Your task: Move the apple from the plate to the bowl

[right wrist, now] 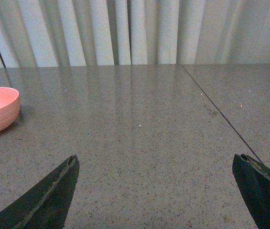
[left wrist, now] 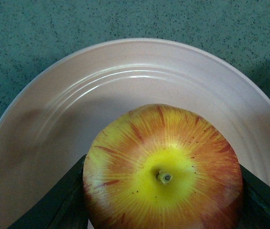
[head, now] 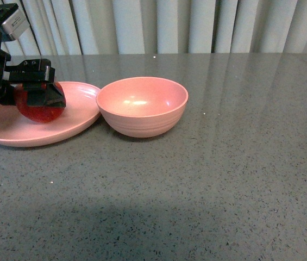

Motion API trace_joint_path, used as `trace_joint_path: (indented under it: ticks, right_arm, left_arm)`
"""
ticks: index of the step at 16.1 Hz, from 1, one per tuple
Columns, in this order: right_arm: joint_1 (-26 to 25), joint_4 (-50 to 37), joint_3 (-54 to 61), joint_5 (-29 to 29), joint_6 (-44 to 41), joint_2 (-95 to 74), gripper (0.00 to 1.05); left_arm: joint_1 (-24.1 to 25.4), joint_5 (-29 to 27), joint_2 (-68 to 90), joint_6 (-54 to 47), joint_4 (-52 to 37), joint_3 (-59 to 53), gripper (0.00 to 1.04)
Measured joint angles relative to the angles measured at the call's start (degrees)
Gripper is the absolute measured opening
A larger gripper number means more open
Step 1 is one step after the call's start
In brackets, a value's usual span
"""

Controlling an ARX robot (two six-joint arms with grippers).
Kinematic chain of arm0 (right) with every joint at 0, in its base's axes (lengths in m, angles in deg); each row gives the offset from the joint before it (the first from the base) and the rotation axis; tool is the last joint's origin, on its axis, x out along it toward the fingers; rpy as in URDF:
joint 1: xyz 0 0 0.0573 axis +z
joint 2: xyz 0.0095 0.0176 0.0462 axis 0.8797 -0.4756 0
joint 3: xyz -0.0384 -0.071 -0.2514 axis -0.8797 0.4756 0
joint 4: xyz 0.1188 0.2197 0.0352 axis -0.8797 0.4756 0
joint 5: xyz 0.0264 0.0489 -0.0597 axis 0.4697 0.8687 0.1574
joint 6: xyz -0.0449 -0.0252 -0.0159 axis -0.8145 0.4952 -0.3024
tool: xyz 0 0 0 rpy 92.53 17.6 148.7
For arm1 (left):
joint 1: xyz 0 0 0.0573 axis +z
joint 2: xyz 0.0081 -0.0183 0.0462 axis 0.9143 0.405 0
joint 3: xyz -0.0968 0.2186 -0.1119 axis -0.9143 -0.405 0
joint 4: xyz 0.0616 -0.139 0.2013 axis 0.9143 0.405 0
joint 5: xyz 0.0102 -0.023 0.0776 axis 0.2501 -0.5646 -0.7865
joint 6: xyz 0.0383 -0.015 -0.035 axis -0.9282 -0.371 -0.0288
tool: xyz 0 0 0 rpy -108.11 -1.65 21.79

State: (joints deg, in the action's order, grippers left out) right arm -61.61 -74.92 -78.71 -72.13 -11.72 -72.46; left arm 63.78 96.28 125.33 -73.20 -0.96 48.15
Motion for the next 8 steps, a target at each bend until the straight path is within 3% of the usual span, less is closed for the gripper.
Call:
trace_joint_path:
  ticks: [3,5,8]
  right_arm:
    - [0.0,0.0,0.0,0.0,0.0,0.0,0.98]
    - [0.0,0.0,0.0,0.0,0.0,0.0,0.98]
    - [0.0,0.0,0.0,0.0,0.0,0.0,0.98]
  left_arm:
    - [-0.7,-0.6,-2.9,-0.3,2.1,2.9,0.70]
    - [-9.6,-1.1,-9.3,-0.3,3.8,8.1,0.70]
    - [-15.0,-2.5,-8.2,-0.3,4.2,8.5,0.70]
